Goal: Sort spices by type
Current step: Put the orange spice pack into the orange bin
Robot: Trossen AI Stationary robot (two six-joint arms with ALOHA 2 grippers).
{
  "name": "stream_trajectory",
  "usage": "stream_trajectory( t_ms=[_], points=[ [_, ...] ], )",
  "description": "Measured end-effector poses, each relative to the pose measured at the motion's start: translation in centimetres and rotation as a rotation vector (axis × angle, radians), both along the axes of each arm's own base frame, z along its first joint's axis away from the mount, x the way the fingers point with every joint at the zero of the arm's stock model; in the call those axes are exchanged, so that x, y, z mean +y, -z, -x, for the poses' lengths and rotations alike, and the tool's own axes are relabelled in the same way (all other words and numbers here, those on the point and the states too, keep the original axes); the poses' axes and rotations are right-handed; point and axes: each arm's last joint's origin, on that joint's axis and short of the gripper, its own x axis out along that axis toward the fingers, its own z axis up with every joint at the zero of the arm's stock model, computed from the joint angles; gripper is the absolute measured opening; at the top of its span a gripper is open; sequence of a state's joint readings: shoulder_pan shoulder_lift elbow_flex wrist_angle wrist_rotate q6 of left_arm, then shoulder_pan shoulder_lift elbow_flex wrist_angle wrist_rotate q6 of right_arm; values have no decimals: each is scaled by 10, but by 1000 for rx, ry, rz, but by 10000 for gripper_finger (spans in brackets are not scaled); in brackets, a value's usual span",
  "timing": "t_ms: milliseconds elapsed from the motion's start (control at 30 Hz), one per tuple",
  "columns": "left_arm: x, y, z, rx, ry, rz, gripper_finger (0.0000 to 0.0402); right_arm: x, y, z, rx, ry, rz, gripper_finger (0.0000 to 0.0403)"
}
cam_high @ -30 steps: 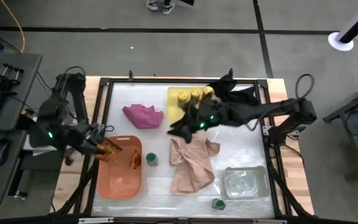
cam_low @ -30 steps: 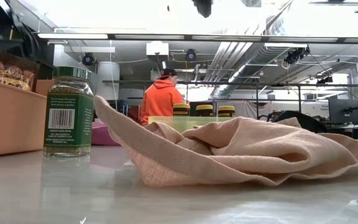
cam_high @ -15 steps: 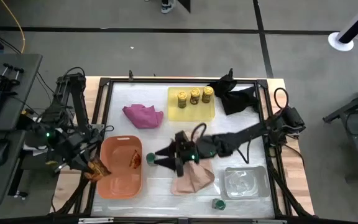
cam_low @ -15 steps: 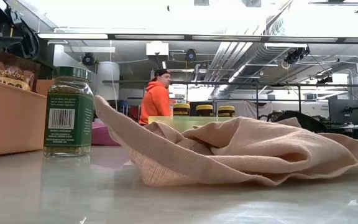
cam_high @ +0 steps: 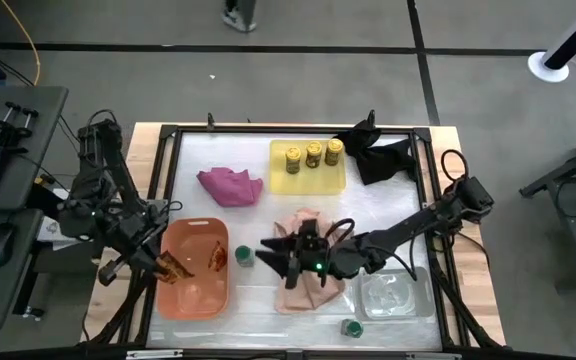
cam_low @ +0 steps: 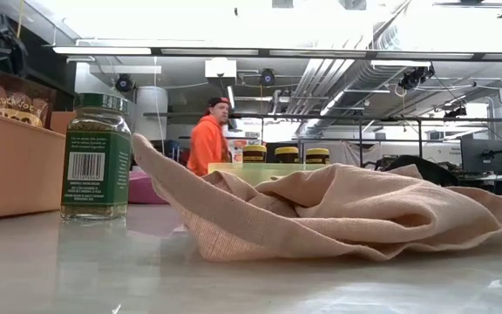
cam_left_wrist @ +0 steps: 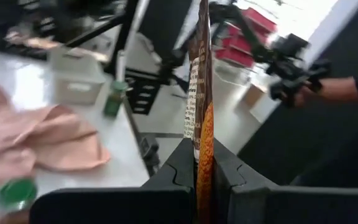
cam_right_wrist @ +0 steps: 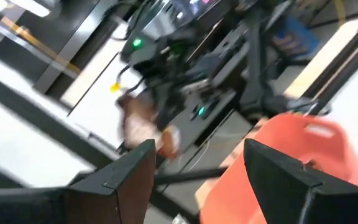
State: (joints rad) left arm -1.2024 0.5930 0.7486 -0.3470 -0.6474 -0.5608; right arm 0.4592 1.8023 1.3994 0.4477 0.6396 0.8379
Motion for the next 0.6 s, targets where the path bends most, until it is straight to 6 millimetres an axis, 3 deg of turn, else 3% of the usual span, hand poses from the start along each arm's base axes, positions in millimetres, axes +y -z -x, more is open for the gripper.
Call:
stream_trajectory(
  t_ms=[267,600],
  points=[
    [11,-10,-27,-218,106,-184,0,-19,0,-7,-4,115,-28,238],
    [72,-15,-87,-309,93,-201,0,-32,0,-11,-4,148,-31,238]
  ],
)
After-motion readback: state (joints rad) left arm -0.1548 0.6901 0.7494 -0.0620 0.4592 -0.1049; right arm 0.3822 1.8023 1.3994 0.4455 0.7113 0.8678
